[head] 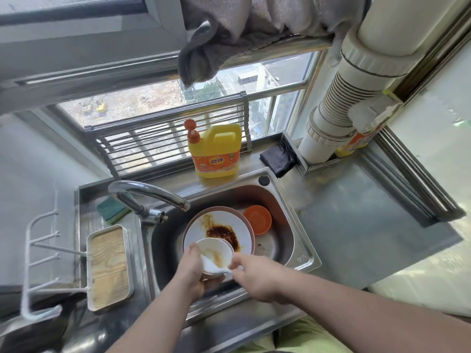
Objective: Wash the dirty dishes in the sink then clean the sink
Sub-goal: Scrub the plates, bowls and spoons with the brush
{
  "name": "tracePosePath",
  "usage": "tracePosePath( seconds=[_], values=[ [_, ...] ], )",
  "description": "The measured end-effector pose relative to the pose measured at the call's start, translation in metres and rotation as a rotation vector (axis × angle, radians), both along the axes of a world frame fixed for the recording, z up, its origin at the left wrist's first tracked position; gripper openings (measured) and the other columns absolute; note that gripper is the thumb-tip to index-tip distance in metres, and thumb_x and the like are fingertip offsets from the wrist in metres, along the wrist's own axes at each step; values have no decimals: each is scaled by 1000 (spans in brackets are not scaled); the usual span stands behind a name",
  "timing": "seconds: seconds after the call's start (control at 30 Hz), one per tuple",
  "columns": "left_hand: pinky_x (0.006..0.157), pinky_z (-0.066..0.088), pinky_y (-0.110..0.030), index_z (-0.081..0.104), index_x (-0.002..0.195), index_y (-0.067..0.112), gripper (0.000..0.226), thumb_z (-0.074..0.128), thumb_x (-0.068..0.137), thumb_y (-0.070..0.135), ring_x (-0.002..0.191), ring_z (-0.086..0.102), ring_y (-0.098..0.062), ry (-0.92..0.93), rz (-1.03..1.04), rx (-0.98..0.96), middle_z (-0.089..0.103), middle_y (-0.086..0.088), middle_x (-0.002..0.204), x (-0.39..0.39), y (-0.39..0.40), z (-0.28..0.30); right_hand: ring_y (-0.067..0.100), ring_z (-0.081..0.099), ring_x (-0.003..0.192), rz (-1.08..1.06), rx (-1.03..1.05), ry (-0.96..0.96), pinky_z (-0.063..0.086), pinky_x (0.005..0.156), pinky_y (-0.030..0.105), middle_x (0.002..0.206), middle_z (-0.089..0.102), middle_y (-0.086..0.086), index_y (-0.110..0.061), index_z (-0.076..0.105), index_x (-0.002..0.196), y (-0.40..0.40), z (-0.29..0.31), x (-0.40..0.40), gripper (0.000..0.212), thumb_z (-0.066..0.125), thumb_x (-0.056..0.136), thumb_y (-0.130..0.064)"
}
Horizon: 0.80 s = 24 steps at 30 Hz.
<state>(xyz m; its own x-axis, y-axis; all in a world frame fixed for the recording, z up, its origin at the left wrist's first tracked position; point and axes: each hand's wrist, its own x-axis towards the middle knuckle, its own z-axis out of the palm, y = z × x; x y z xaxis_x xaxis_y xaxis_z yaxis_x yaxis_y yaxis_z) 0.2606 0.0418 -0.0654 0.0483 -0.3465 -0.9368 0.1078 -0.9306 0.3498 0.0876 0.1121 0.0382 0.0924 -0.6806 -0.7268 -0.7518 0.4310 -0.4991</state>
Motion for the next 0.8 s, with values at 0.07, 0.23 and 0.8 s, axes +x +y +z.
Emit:
tracePosePath(
  seconds=[0.07,0.23,0.8],
  values=[
    [65,64,-51,54,125,12,60,34,106,66,85,78,-41,54,44,51,77,-26,101,-5,7,6,19,60,79,57,-91,47,43,57,27,103,64,-1,-47,51,120,-12,4,0,19,38,106,-45],
    [65,64,-52,53,133,11,65,40,104,68,83,79,-41,-9,-115,30,76,-27,105,9,-17,11,37,56,80,356,-277,408,44,65,40,97,63,11,-43,32,125,8,-2,-6,19,35,109,-34],
    [75,63,-56,62,130,23,74,60,86,82,96,77,-45,56,-565,86,76,-25,113,28,-23,17,29,47,76,572,-324,167,40,59,38,74,41,-8,-48,42,122,7,17,-33,17,38,106,-50]
  ],
)
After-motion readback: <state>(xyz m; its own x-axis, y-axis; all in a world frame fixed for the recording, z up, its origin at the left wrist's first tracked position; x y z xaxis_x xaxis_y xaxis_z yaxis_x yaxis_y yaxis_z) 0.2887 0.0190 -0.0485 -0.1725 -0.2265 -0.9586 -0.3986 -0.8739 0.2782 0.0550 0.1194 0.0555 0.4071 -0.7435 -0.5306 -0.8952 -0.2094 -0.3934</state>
